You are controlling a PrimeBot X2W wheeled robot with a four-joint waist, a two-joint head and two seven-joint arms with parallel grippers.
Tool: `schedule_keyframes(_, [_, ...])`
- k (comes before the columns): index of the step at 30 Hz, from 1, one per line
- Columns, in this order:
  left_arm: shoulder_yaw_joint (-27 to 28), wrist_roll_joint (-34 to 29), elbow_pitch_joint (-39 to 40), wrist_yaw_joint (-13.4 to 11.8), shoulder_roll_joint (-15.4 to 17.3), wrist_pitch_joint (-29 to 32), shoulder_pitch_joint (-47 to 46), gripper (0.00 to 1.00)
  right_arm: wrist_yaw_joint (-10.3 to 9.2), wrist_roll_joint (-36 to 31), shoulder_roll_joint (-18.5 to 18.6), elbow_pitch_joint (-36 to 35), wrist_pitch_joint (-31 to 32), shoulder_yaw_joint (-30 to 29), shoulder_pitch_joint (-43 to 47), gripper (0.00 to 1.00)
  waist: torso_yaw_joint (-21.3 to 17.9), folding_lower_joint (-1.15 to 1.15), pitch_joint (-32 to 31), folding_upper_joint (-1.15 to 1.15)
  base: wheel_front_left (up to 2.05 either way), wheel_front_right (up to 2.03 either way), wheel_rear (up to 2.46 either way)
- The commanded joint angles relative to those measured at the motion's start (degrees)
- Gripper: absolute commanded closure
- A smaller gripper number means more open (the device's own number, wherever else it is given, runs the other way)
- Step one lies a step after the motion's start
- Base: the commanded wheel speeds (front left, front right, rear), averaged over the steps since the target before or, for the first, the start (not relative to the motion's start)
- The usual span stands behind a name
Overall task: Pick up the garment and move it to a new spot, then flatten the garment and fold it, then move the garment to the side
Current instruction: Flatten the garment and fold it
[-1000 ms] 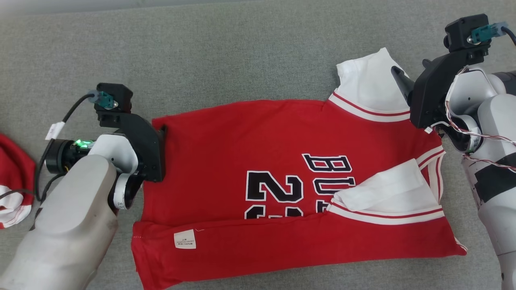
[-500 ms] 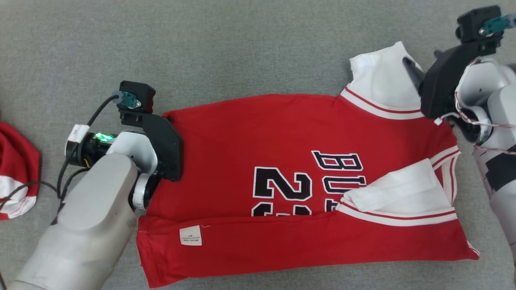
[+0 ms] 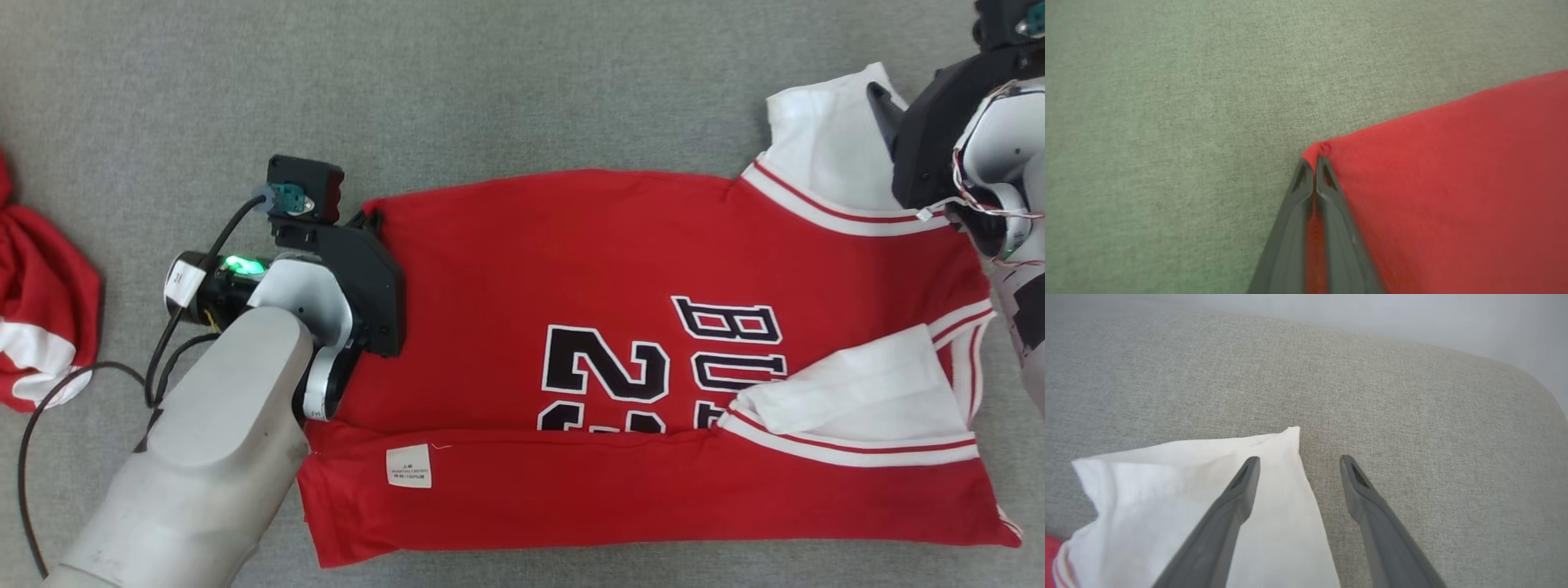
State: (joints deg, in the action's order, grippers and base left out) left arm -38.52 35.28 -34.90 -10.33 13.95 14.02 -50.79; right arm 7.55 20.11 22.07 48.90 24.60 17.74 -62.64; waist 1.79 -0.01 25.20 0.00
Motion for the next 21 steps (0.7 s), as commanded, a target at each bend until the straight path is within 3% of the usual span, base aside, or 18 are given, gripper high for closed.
schedule_keyframes(1, [-1.30,0.28,-1.32,-0.03,-0.92,1.02,2.15,1.00,-0.14,-1.29,0.20,1.99,-0.46,-0.76,-1.02,0.00,1.01,0.01,1.46,0.00,0.00,0.00,0.00])
schedule_keyframes(11, [-1.74,-0.04,-0.18,-0.56,-0.52,1.57,1.03,1.00,-0.14,-2.93,-0.94,7.37,1.97,-1.03,-4.84,0.03,1.56,0.01,3.88,0.00,0.00,0.00,0.00])
schedule_keyframes(12, [-1.77,0.09,-0.20,-0.57,-0.53,1.64,1.12,1.00,-0.14,-2.98,-1.05,7.61,2.04,-0.91,-5.03,0.58,1.50,0.01,3.92,0.00,0.00,0.00,0.00])
schedule_keyframes(13, [-1.79,0.17,-0.19,-0.61,-0.51,1.58,1.19,1.00,-0.14,-3.07,-1.09,7.82,1.91,-0.78,-5.02,1.00,1.46,0.01,3.91,0.00,0.00,0.00,0.00])
schedule_keyframes(21, [-0.07,-0.63,-0.62,-2.74,-0.19,-4.50,1.21,1.00,-0.14,-1.99,-1.66,5.69,-10.22,-1.69,-4.42,1.00,0.91,0.01,1.67,0.00,0.00,0.00,0.00])
